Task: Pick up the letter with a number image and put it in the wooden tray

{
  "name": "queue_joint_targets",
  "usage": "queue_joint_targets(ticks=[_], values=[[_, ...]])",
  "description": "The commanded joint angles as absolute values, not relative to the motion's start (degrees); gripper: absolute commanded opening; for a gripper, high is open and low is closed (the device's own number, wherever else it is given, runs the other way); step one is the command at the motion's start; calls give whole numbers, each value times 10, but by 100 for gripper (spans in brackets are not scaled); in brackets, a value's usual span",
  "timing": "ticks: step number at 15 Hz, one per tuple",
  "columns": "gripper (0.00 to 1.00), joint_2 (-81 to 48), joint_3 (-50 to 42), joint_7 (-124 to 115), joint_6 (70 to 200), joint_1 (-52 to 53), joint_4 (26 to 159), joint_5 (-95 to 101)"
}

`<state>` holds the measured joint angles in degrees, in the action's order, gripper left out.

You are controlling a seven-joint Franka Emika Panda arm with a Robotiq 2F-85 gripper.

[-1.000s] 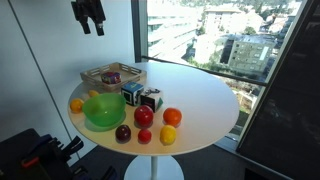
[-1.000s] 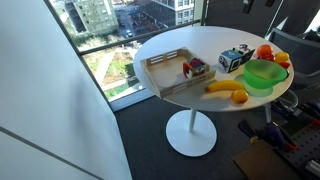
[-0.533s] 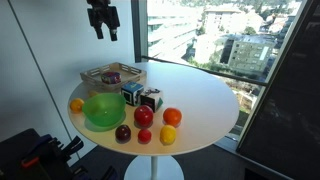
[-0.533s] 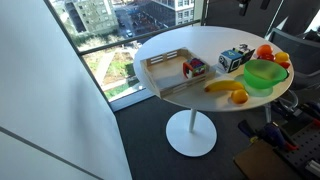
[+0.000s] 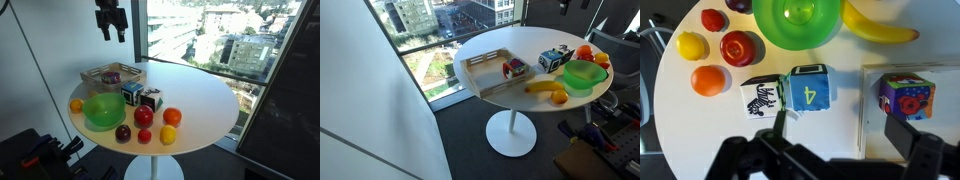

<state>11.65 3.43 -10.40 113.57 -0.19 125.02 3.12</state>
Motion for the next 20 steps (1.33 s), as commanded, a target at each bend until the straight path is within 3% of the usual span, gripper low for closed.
queue_joint_targets(ticks=[1,20], values=[[100,116,31,-104,1134,1,1249,32],[100,-52,6,-75,1146,-1,1183,39]])
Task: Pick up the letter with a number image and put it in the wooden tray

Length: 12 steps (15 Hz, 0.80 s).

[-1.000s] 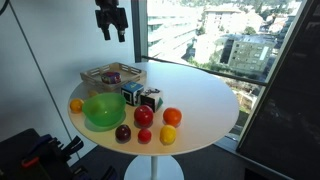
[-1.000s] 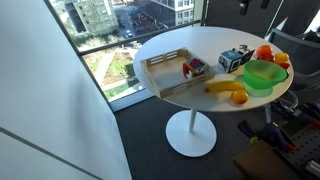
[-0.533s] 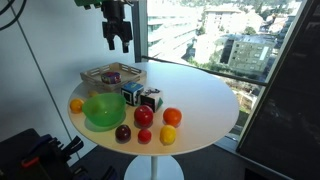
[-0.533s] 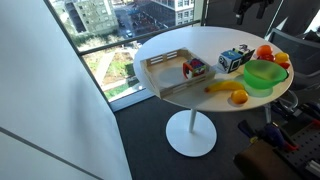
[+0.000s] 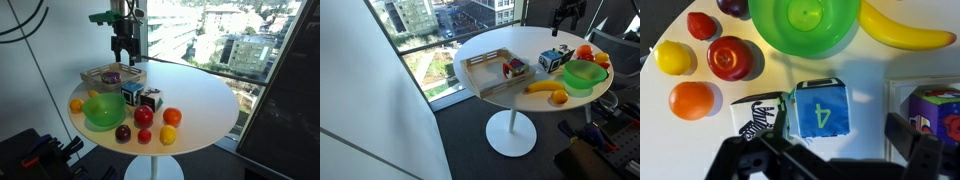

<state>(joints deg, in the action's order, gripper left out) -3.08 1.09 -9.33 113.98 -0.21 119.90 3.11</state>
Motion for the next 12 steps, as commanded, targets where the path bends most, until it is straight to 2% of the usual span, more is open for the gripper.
queue_joint_targets(ticks=[1,12], values=[[100,-58,6,-76,1151,0,1185,42],[100,-129,4,-75,1251,5,1198,58]])
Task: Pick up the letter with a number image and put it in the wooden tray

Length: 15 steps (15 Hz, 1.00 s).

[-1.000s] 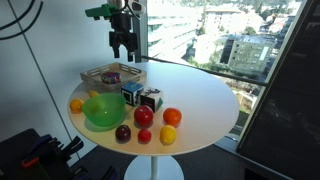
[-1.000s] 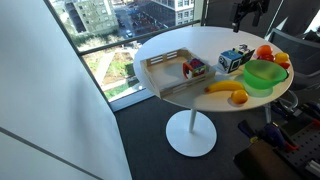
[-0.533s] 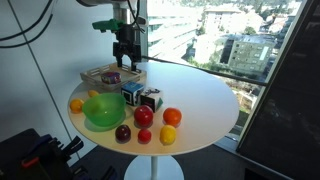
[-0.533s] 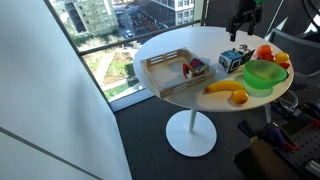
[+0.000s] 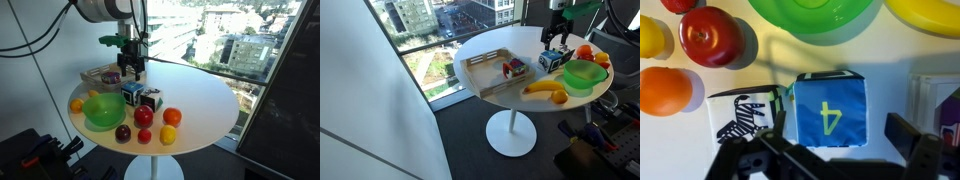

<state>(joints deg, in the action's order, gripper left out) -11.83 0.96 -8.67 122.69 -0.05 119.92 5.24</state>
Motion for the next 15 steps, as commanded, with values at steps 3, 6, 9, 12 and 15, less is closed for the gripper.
queue_joint_targets(ticks=[3,6,9,12,15], values=[[100,-141,4,-70,1280,6,1202,58],[100,-151,3,-64,1304,6,1204,57],[100,-163,3,-57,1316,6,1202,54],[100,-172,4,-46,1327,4,1202,51],[100,-181,3,-41,1332,4,1201,50]])
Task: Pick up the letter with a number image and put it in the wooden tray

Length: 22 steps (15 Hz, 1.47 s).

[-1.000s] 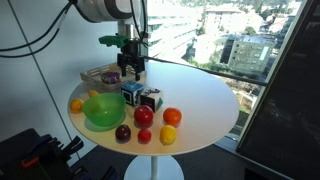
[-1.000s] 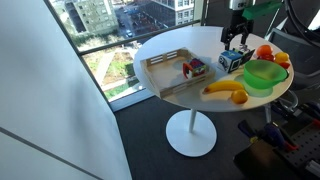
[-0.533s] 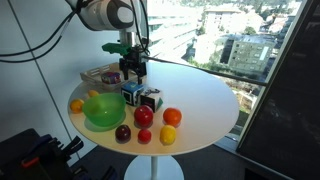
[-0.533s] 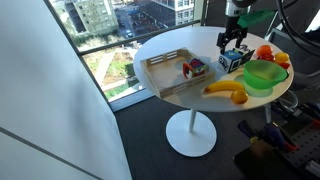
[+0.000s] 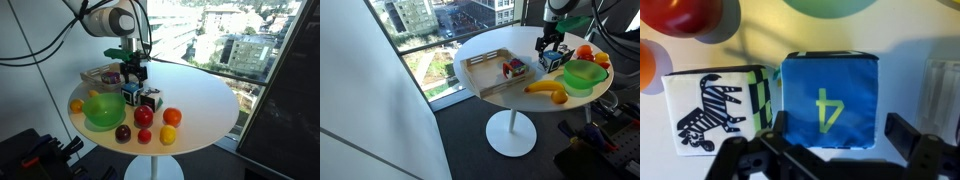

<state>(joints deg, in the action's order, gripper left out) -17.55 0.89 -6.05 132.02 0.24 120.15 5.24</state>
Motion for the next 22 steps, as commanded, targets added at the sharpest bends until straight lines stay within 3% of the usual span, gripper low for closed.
queue_joint_targets(ticks=[1,6,7,8,10,18,20,22], values=[[100,-184,3,-40,1332,4,1200,50],[100,-194,-2,-48,1322,7,1194,58],[91,-195,-3,-49,1317,8,1192,60],[74,-195,-5,-51,1312,9,1191,62],[57,-192,-7,-59,1305,12,1189,65],[5,-173,-14,-83,1254,22,1173,72],[8,-167,-14,-92,1239,25,1167,75],[5,-161,-13,-98,1222,27,1160,78]])
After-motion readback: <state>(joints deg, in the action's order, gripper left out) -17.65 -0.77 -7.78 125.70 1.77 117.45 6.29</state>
